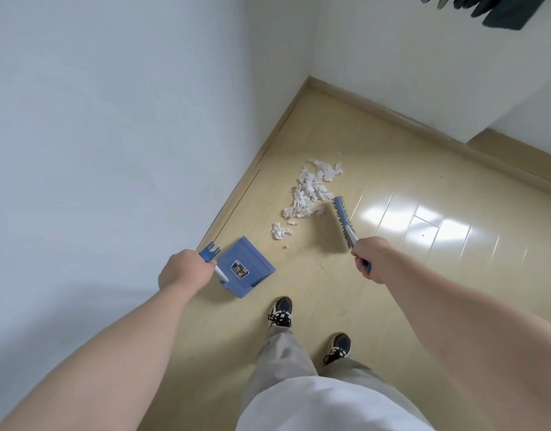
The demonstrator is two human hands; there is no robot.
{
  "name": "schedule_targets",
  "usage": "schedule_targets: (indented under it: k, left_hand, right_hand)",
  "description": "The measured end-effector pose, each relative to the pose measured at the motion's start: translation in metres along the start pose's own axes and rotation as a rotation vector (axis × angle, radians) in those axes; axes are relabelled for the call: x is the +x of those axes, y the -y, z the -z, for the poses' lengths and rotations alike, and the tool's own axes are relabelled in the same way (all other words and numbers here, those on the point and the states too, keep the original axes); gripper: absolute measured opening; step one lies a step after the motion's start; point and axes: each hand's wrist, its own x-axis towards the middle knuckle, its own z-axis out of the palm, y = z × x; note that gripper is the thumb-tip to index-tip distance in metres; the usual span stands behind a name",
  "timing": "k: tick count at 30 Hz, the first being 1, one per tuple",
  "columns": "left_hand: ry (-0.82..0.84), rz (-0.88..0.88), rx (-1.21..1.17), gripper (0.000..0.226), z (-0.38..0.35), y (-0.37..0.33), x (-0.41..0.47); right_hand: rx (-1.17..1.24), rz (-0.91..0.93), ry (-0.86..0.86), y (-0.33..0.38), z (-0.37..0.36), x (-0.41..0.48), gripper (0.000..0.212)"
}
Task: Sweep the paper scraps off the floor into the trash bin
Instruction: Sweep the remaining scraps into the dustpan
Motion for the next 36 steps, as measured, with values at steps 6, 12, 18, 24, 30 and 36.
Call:
schedule_targets:
  k: [6, 12, 18, 24, 30, 36]
  left_hand:
    - [-0.019, -0.03, 0.065, 0.035, 0.006, 0.013, 0.034]
    - [0.012, 0.025, -0.01, 0.047, -0.006, 0.052, 0.033]
    - [0.0, 0.01, -0.051, 0.05, -0.026, 0.044, 0.016]
    - [0.009, -0.013, -0.132, 0.041, -0.025, 0.003, 0.019]
    - [0.013, -0.039, -0.157, 0.036, -0.026, -0.021, 0.027]
    - [0.001, -0.045, -0.157, 0.036, -0.024, -0.023, 0.028]
  right_hand:
    - [-0.082, -0.07, 0.019, 0.026, -0.018, 0.011, 0.013]
    - [-0.312, 0.01, 0.014, 0.034, -0.036, 0.018, 0.01]
    - [-0.634, 0.069, -0.069, 0.014, -0.045, 0.027, 0.019]
    - [-0.943, 0.134, -0.091, -0.023, -0.045, 0.016, 0.022]
    - [-1.075, 0.127, 0.003, -0.048, -0.03, -0.008, 0.027]
    - [-1.032, 0.185, 0.058, -0.041, 0.001, -0.045, 0.029]
